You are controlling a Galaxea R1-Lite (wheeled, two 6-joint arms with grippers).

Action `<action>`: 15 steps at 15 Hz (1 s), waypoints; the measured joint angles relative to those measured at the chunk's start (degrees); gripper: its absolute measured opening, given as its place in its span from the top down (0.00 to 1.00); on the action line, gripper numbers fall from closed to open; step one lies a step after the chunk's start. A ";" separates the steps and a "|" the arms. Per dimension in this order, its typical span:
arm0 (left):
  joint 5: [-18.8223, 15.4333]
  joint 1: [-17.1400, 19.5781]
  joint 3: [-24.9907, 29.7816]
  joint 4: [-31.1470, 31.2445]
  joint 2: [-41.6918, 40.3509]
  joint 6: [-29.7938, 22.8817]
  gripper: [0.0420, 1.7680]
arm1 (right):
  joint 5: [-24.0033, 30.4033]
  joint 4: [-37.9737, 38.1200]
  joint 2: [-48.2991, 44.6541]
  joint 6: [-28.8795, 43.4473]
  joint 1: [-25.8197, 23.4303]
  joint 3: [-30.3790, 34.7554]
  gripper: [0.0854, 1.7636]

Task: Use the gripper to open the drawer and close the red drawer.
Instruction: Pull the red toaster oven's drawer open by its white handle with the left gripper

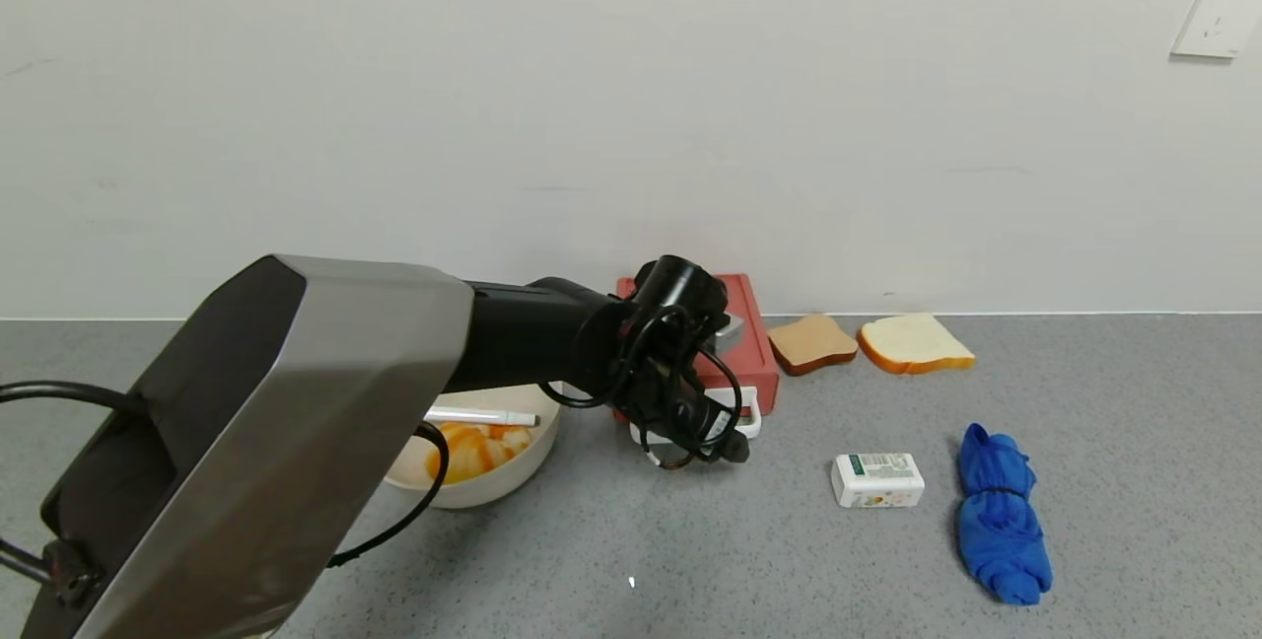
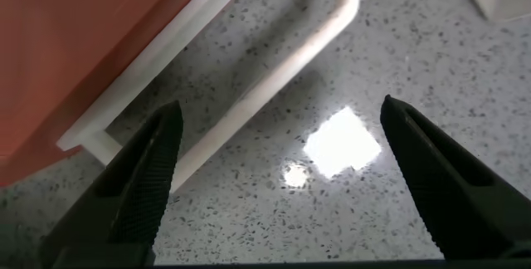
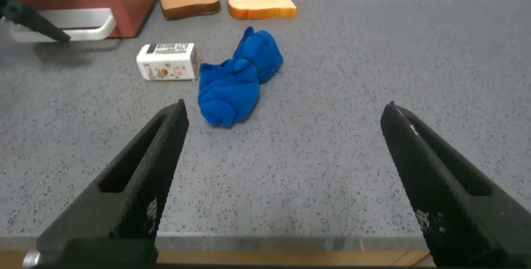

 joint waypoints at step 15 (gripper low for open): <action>8.68 -2.02 -0.67 3.36 2.21 -6.11 0.03 | 0.00 0.00 0.00 0.02 0.00 0.00 0.03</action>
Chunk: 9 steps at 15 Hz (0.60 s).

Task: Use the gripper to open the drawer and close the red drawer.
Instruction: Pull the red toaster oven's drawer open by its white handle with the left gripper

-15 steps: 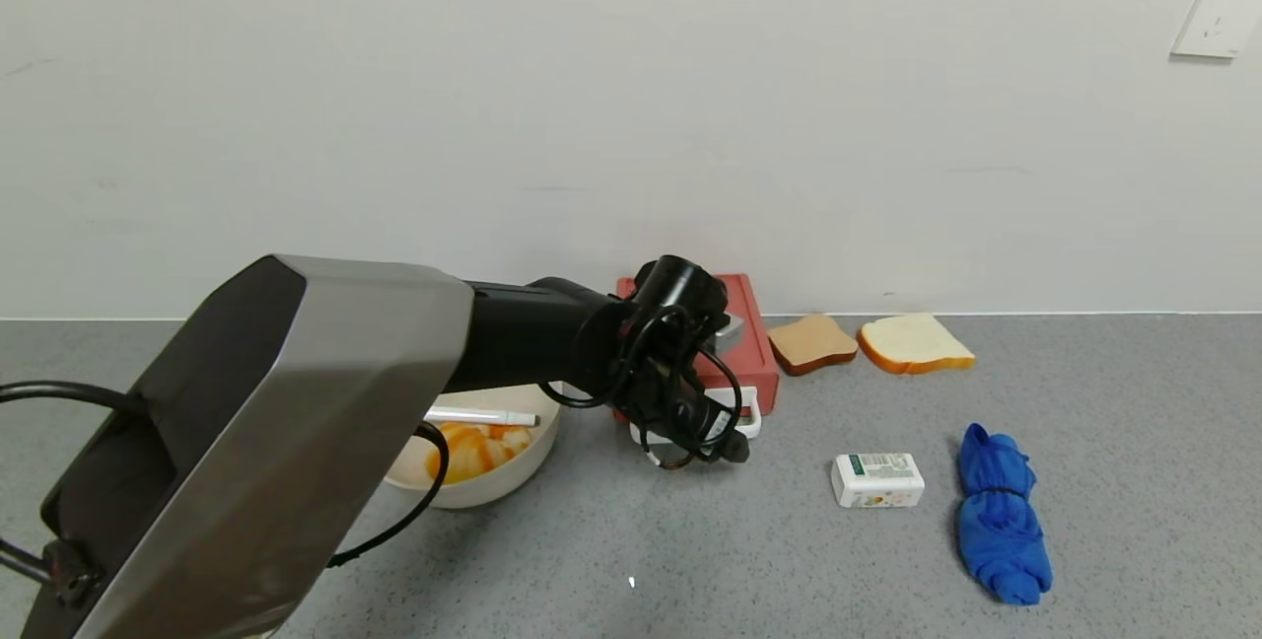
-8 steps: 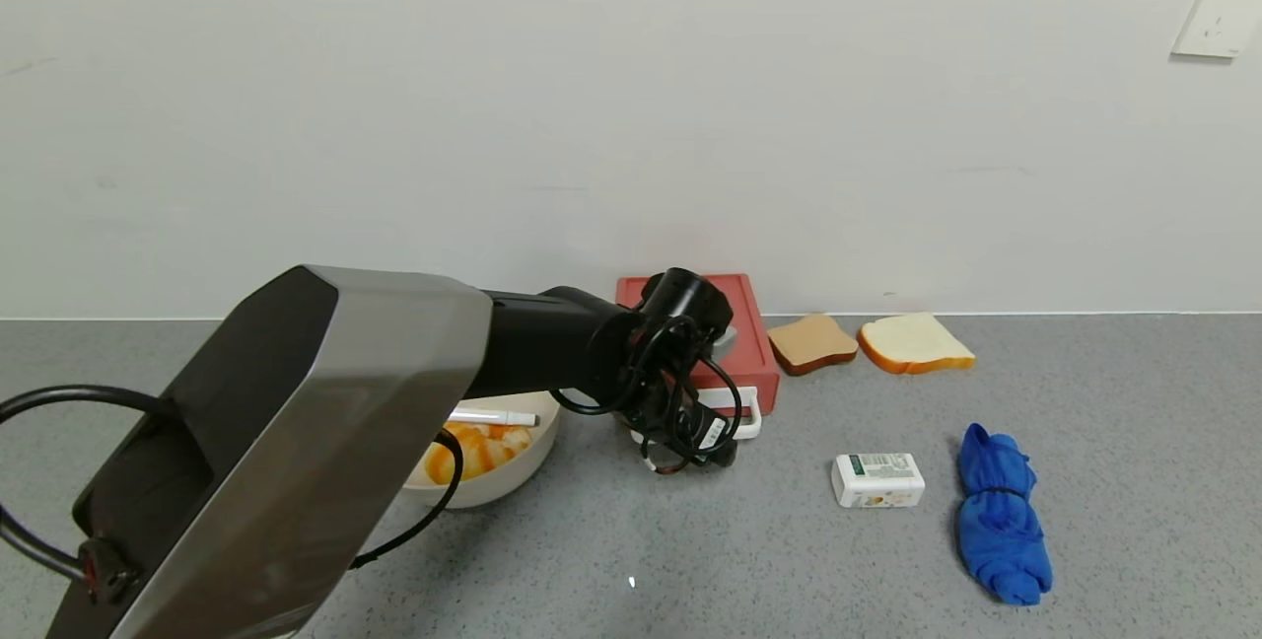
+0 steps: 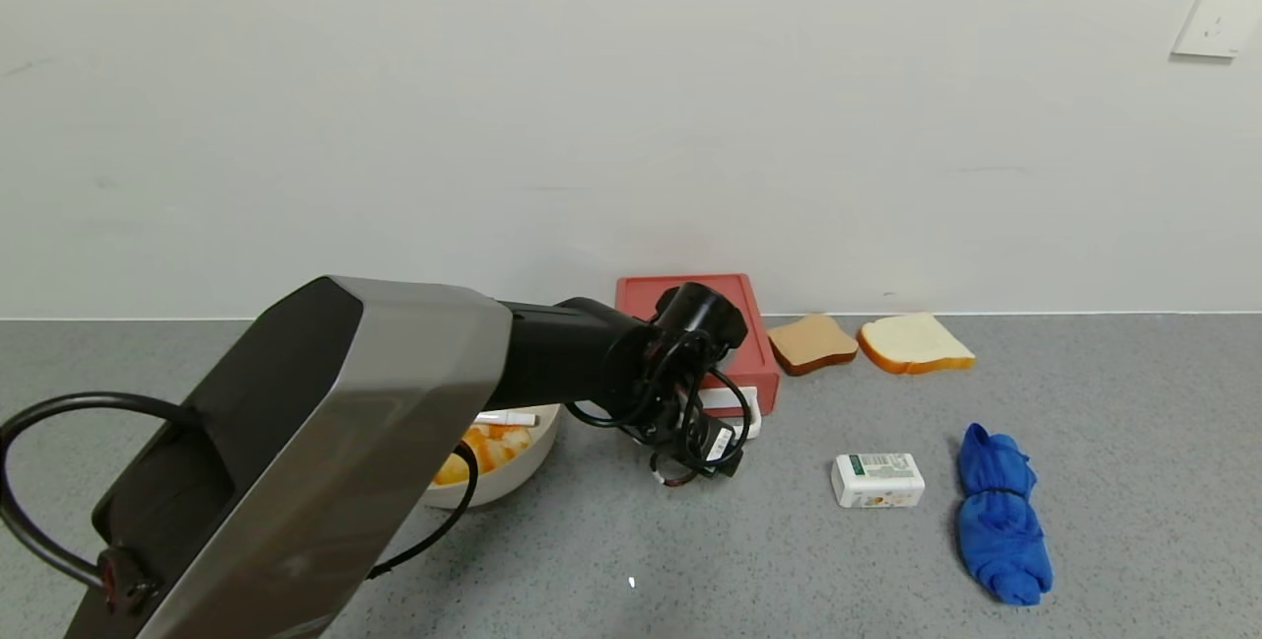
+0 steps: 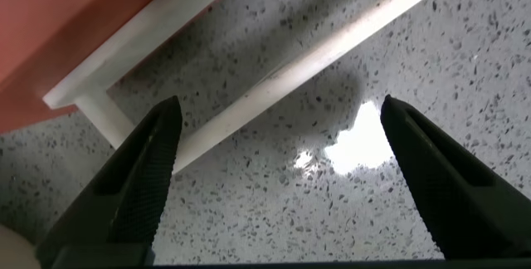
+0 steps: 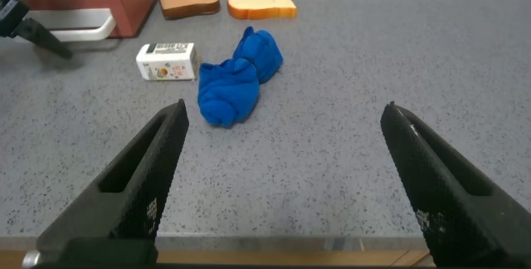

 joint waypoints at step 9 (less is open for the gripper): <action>-0.09 -2.26 0.98 7.47 -1.51 -6.56 0.03 | 0.00 0.00 0.00 0.00 -0.05 0.02 0.03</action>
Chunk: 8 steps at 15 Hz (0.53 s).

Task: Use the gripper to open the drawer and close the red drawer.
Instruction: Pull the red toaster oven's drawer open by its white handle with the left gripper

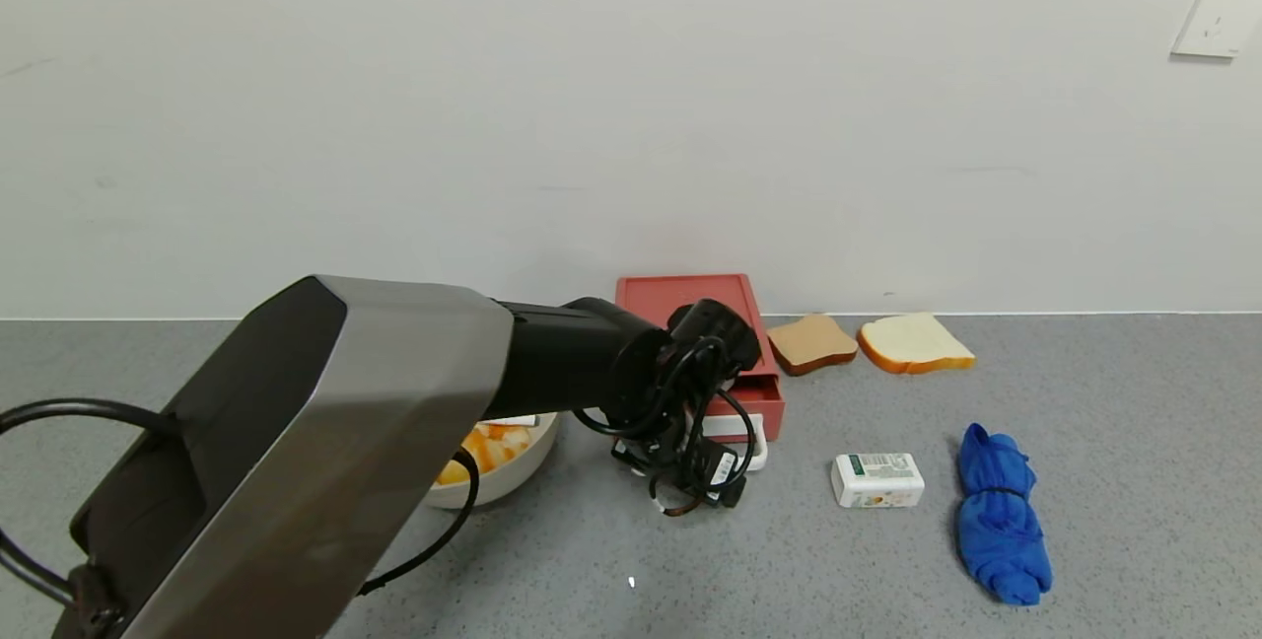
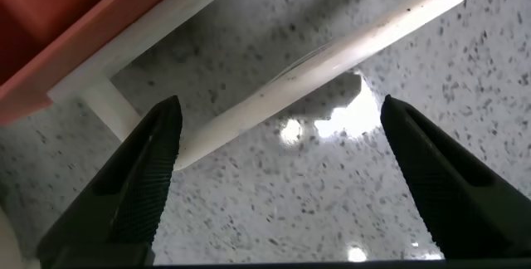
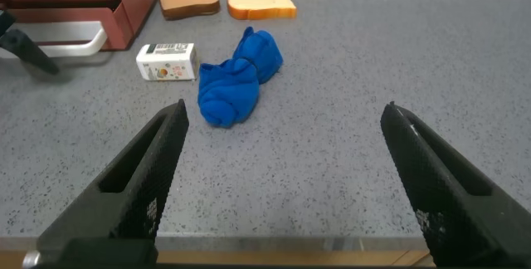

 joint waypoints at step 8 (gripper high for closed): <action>0.05 -4.11 7.11 1.41 -4.06 -6.73 0.03 | 0.00 -0.01 0.00 -0.02 -0.02 -0.02 0.03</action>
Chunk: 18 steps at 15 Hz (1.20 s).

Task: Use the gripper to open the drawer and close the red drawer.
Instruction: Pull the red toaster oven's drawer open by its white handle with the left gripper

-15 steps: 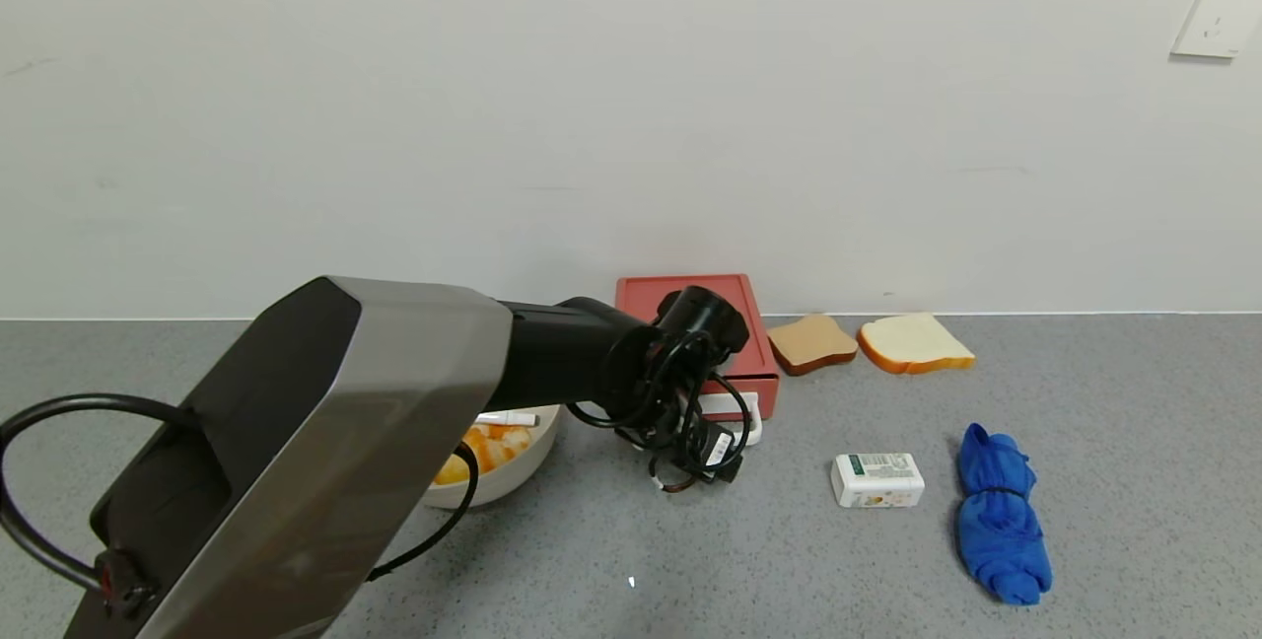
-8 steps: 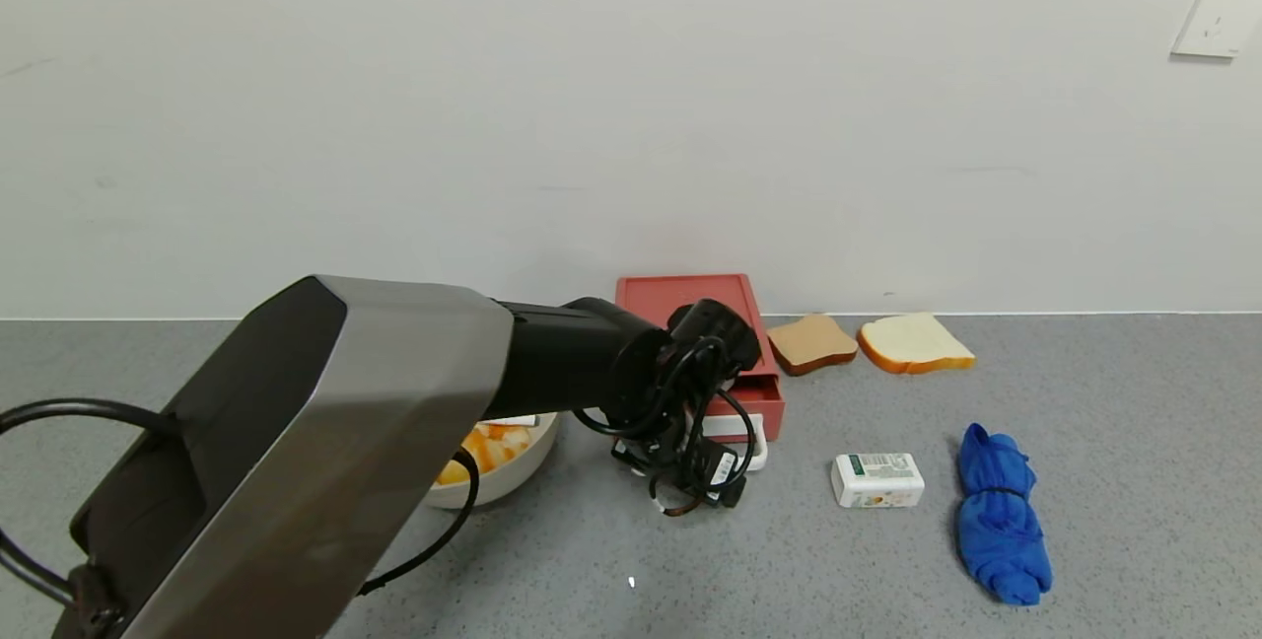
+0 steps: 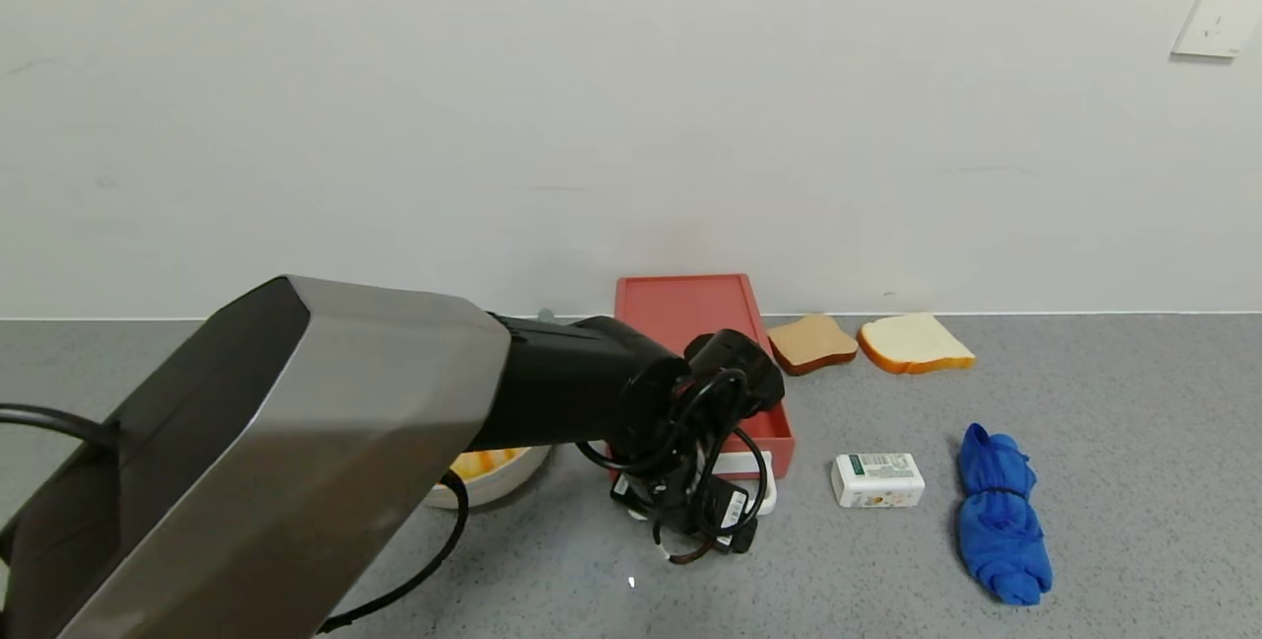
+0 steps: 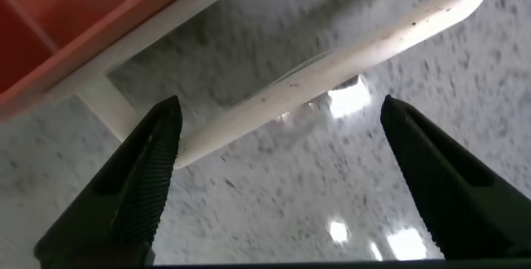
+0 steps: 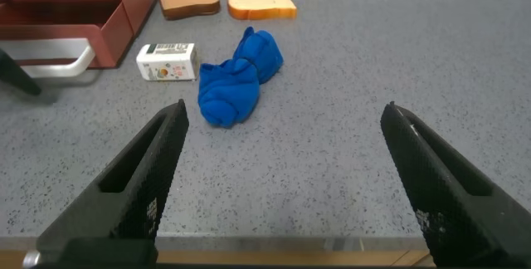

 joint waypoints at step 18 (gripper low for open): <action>0.00 -6.61 11.82 -0.20 -6.58 -5.01 0.03 | 0.02 0.00 0.00 0.00 0.00 0.00 0.03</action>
